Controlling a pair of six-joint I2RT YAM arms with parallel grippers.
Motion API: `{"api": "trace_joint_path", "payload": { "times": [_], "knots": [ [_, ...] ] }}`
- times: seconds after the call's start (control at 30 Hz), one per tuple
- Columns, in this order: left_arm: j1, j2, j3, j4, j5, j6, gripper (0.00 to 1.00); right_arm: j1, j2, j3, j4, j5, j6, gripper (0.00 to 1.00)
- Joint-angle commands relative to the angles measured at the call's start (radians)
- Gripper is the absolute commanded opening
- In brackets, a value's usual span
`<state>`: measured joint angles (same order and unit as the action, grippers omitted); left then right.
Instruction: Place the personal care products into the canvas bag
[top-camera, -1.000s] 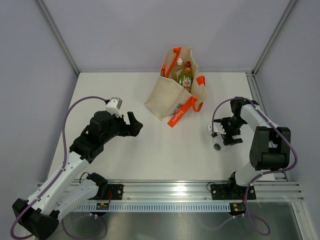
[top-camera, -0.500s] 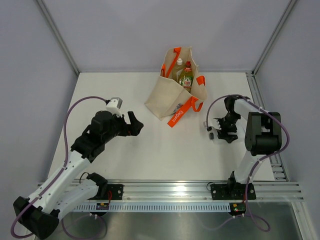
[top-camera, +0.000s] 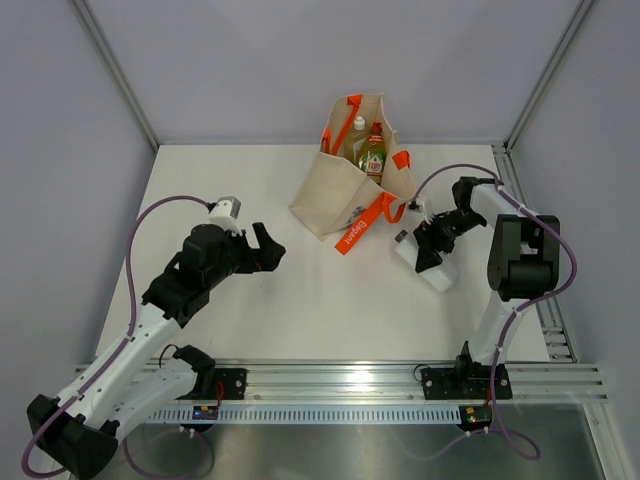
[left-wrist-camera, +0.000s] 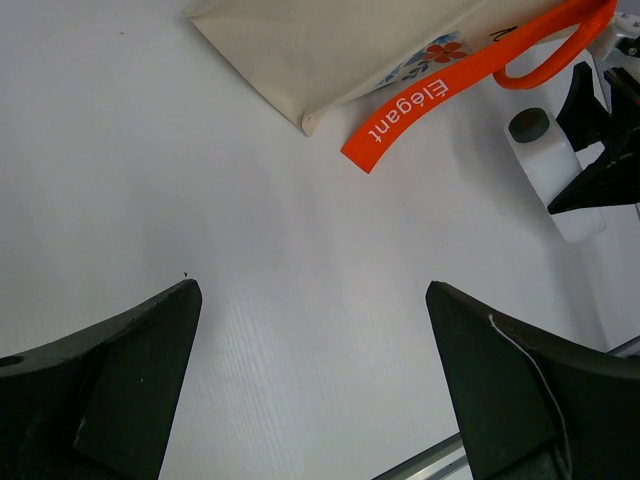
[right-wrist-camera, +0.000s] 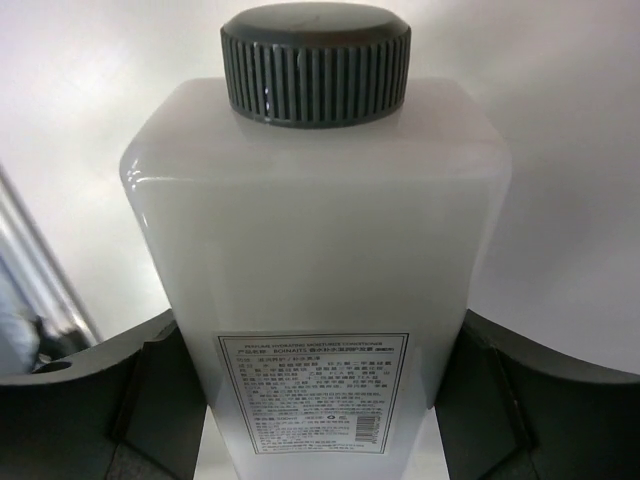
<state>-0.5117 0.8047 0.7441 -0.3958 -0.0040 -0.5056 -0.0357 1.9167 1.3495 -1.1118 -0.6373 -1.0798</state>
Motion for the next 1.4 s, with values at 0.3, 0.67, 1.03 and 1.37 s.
{"api": "trace_joint_path", "payload": {
  "times": [0.3, 0.67, 1.03, 1.37],
  "knots": [
    [0.006, 0.04, 0.018, 0.08, -0.002, -0.022, 0.99, -0.015, -0.257, 0.032, -0.264, -0.608, 0.012, 0.0],
    [0.006, 0.042, 0.014, 0.095, -0.002, -0.042, 0.99, 0.068, -0.377, 0.264, 0.619, -0.302, 1.073, 0.0],
    [0.007, 0.036, 0.0, 0.094, 0.027, -0.066, 0.99, 0.267, 0.033, 0.799, 0.679, 0.283, 1.16, 0.0],
    [0.009, 0.016, -0.022, 0.089, 0.015, -0.085, 0.99, 0.355, 0.094, 0.761, 0.747, 0.291, 1.16, 0.2]
  ]
}}
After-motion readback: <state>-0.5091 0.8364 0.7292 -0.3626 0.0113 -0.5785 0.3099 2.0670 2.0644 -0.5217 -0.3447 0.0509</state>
